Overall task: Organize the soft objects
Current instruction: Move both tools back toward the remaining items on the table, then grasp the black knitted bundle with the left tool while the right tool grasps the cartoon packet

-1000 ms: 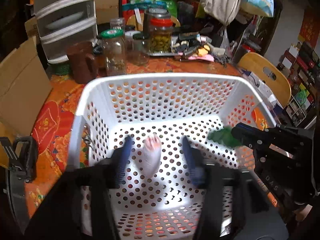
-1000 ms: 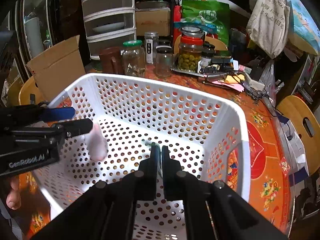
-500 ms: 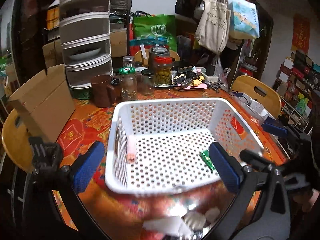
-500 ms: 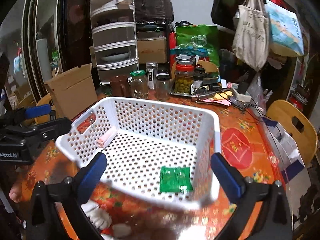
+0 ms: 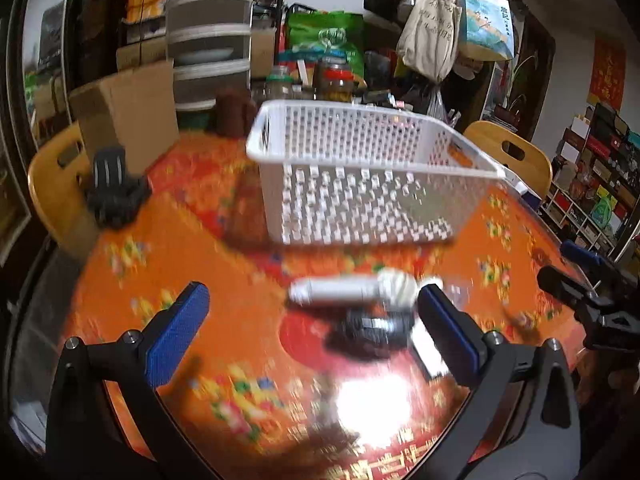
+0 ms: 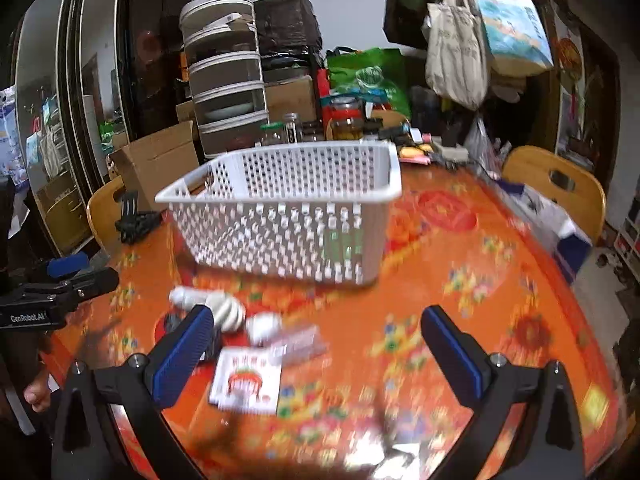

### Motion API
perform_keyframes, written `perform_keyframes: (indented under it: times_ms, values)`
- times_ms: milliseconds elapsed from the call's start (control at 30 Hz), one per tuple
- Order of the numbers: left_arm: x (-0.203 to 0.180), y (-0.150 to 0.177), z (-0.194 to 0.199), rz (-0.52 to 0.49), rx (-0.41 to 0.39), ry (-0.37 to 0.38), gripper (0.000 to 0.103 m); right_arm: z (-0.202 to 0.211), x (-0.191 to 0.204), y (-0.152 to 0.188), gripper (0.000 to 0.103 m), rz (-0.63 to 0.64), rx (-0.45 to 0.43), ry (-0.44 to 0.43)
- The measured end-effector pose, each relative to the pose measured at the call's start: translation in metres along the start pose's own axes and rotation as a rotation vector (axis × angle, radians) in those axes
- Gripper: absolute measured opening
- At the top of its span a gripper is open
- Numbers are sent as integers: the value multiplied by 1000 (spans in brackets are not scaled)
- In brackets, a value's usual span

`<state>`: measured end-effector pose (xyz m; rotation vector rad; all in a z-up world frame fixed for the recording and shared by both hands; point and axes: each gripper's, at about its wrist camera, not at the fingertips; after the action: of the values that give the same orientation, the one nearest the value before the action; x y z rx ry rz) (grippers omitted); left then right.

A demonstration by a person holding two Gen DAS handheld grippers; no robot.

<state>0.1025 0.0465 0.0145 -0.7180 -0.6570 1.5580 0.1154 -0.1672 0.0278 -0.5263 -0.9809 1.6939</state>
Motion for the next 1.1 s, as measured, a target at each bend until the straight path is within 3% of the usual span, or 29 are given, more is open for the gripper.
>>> perform_keyframes:
  times_ms: [333,867,1000,1067,1100]
  values:
    - [-19,50,-35,10,87,47,103,-18,3,68,103,-88,97,-101]
    - [-54,35,-80,-43,130,41,102,-26,11,76,101,-61,112,-87]
    - [-58,34,-86,-52,132,29,93,-29,11,77,99,-61,120,-95]
    - [-59,34,-88,-54,132,27,83,-31,12,77,99,-58,126,-97]
    - [-60,35,-91,-56,137,36,68,-31,12,77,98,-56,127,-98]
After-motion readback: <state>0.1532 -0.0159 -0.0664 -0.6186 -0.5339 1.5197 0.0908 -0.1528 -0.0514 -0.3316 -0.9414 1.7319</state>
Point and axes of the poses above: each gripper's, at about its wrist camera, not at the fingertips, and z roughly against the way its jaws point, x to its left, y to its underside, and after that the axes turned 4 degrees about -y, right-handed
